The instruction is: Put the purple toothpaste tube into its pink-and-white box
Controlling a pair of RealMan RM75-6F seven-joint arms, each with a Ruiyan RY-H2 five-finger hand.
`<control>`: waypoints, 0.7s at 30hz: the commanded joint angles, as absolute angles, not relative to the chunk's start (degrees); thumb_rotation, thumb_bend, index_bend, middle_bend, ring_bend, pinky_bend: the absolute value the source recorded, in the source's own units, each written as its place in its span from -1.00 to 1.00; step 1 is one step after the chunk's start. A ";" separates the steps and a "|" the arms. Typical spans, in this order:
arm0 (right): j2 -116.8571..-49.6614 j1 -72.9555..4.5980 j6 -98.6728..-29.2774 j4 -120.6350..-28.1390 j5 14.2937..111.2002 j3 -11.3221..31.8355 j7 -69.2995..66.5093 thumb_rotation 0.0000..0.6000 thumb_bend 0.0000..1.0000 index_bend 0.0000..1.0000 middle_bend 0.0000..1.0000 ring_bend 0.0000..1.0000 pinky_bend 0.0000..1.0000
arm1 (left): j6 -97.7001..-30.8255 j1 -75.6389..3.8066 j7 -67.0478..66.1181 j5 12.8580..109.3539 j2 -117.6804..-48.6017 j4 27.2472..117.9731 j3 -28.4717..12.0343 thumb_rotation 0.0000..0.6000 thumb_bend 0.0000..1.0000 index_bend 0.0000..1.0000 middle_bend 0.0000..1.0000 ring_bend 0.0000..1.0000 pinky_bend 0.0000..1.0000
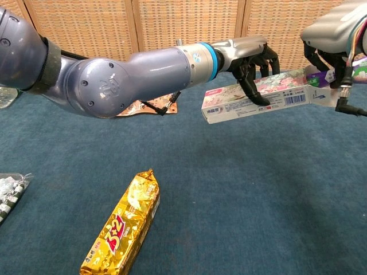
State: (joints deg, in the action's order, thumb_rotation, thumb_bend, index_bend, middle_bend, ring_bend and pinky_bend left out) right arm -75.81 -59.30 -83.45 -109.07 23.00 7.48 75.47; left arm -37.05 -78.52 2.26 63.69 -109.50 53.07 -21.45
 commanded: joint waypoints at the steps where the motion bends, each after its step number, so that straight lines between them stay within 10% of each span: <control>1: -76.63 -60.14 -85.04 -108.04 24.95 6.26 77.78 1.00 0.20 0.29 0.38 0.08 0.14 | -37.46 -78.23 5.08 64.96 -110.52 51.96 -21.80 1.00 -0.38 0.18 0.12 -0.04 0.01; 21: -76.98 -62.14 -90.46 -107.26 31.43 2.46 90.22 1.00 0.20 0.28 0.29 0.08 0.14 | -37.49 -76.61 21.57 65.68 -115.01 48.38 -25.46 1.00 -0.38 0.20 0.12 -0.03 0.01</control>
